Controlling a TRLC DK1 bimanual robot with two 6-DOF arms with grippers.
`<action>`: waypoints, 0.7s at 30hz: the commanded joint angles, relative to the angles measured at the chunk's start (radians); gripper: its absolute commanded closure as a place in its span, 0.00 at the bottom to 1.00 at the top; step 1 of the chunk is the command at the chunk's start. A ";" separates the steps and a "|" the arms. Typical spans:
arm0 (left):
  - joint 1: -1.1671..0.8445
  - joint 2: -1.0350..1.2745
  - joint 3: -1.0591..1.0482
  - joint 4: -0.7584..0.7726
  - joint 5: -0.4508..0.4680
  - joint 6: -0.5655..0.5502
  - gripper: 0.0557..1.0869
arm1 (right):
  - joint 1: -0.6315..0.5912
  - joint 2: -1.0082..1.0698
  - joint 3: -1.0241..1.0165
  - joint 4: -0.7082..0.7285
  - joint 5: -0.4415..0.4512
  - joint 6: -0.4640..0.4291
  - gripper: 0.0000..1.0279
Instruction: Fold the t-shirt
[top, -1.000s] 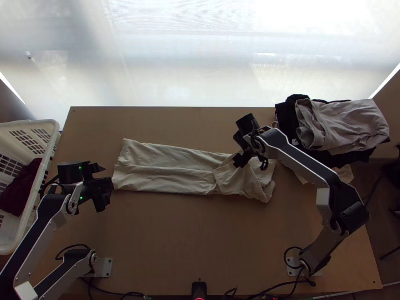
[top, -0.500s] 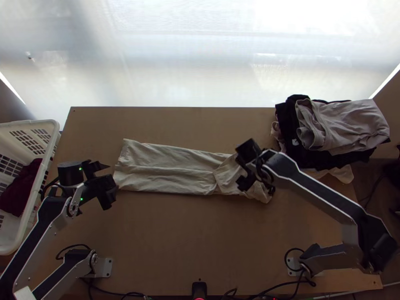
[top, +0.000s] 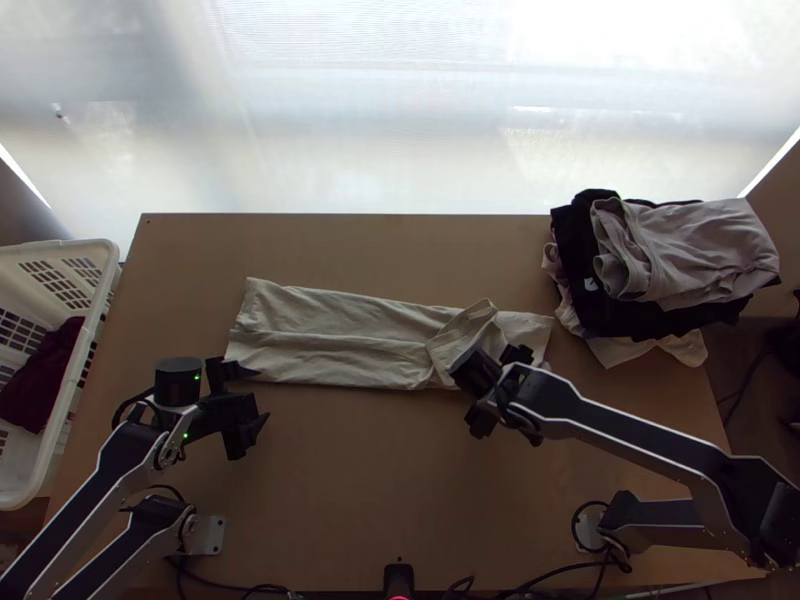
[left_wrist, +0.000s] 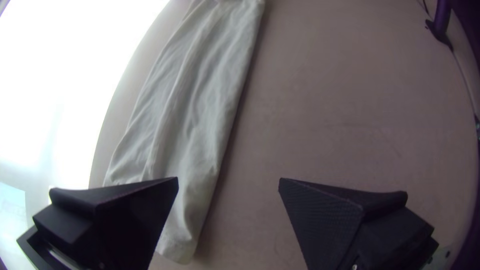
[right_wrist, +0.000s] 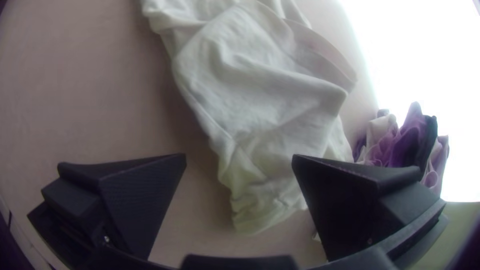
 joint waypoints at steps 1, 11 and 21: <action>-0.017 0.036 -0.029 0.047 0.007 0.045 0.05 | 0.097 -0.004 -0.104 0.085 0.021 0.001 0.04; 0.020 0.129 0.013 0.161 0.007 0.033 0.05 | 0.137 0.034 -0.124 0.194 0.093 -0.022 0.05; -0.004 0.198 0.007 0.216 0.007 0.034 0.05 | 0.089 -0.030 -0.001 0.098 0.100 -0.030 0.11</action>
